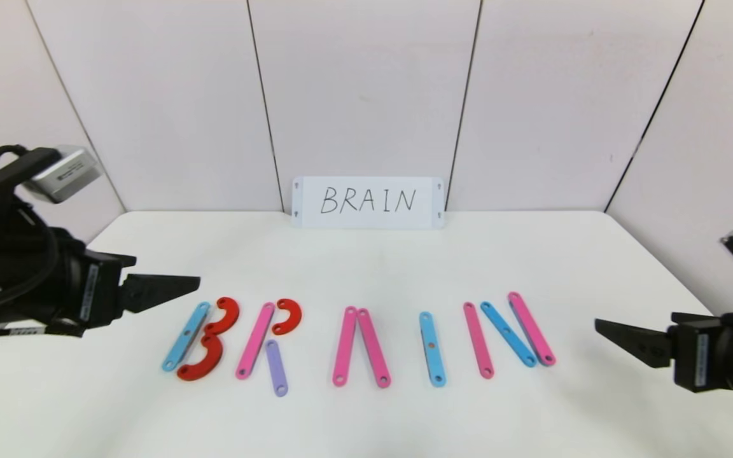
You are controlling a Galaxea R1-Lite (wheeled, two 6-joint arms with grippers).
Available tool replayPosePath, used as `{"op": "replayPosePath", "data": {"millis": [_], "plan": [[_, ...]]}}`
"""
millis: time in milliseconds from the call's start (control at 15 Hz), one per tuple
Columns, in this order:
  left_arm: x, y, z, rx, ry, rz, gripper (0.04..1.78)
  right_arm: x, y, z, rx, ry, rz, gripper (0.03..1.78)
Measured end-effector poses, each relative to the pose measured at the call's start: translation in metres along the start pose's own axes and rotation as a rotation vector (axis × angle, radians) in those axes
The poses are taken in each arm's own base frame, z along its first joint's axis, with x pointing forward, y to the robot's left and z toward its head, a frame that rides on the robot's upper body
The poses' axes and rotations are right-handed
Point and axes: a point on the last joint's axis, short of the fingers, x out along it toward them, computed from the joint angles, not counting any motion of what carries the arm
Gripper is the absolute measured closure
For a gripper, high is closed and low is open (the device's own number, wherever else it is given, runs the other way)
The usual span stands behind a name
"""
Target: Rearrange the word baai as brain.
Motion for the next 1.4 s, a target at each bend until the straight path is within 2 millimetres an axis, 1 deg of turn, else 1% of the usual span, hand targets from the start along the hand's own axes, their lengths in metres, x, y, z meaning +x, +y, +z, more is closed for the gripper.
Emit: {"op": "replayPosePath", "data": {"millis": [200,400,667,800,933,1000,1133,1400], "plan": [[-0.043,-0.011,-0.033,0.012,-0.057,0.020,0.08,-0.052,-0.008,-0.016,-0.004,-0.043,0.015,0.08],[-0.082,-0.021,-0.069,0.021,-0.102,0.065,0.08,-0.097,-0.018,-0.042,-0.035,-0.100,0.017,0.08],[-0.127,-0.033,-0.118,0.031,-0.183,0.133,0.08,-0.142,-0.030,-0.075,-0.057,-0.248,-0.001,0.08],[-0.144,-0.038,-0.140,0.033,-0.227,0.163,0.08,-0.157,-0.033,-0.085,-0.027,-0.303,-0.083,0.08],[-0.155,-0.040,-0.155,0.010,-0.256,0.239,0.08,-0.166,-0.035,-0.087,0.007,-0.361,-0.225,0.08],[-0.159,-0.040,-0.157,-0.004,-0.277,0.269,0.08,-0.171,-0.035,-0.087,0.028,-0.389,-0.286,0.08],[-0.165,-0.044,-0.158,-0.034,-0.312,0.310,0.08,-0.179,-0.032,-0.084,0.057,-0.434,-0.347,0.08],[-0.175,-0.054,-0.160,-0.071,-0.340,0.403,0.08,-0.184,-0.028,-0.083,0.092,-0.465,-0.423,0.08]]}}
